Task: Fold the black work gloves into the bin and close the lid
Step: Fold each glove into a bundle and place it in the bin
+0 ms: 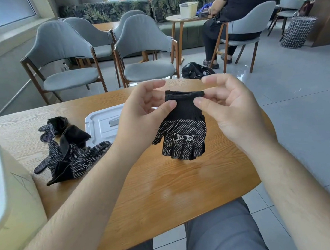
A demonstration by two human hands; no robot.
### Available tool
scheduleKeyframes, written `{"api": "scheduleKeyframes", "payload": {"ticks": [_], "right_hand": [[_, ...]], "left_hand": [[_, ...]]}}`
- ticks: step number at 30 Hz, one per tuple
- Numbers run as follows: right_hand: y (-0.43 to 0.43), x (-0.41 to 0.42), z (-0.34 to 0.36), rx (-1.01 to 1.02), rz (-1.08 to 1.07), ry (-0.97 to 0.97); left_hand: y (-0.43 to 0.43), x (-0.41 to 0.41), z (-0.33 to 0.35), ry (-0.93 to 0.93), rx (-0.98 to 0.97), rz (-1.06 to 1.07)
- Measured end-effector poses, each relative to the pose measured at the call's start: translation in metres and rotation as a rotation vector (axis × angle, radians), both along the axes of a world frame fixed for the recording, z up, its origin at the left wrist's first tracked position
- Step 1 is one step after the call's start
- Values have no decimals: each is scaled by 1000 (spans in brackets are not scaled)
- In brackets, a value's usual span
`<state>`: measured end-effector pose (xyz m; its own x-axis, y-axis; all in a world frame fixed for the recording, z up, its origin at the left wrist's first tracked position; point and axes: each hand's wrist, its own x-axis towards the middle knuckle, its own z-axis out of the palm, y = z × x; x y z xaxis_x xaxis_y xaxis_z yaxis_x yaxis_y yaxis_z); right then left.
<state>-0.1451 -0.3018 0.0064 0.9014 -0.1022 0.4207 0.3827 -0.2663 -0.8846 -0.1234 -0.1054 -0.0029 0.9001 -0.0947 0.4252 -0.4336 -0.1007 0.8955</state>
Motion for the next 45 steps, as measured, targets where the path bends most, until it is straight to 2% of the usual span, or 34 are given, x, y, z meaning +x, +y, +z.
{"api": "scheduleKeyframes", "payload": {"ticks": [4,8,12,16,18,21,23,25,31,37,39,41,45], "right_hand": [[0,5,-2,-65,0,123],[8,16,0,12,73,226],[11,23,4,37,55,101],[3,13,-17,-118,49,-13],[-3,6,-44,-259,47,12],[-8,-8,-95,-501,4,6],[-8,-18,-121,-557,21,-7],[-10,-27,-132,-580,32,-6],[-19,-50,-127,-600,184,-150],[-26,-63,-123,-590,365,-30],[-23,-55,-116,-558,339,36],[-15,-39,-109,-553,219,18],[18,9,-100,-647,76,78]], "left_hand": [[4,8,1,58,237,113],[1,20,5,137,252,120],[-3,22,12,45,187,112],[1,14,-8,-43,221,85],[4,9,-34,-62,332,68],[15,1,-84,-154,671,49],[20,-5,-108,-227,847,-6],[23,-12,-120,-279,907,-53],[29,-38,-119,-409,891,-160],[29,-55,-116,-412,882,-273],[27,-54,-111,-376,815,-271],[25,-43,-105,-329,704,-196],[21,0,-98,-104,587,170]]}}
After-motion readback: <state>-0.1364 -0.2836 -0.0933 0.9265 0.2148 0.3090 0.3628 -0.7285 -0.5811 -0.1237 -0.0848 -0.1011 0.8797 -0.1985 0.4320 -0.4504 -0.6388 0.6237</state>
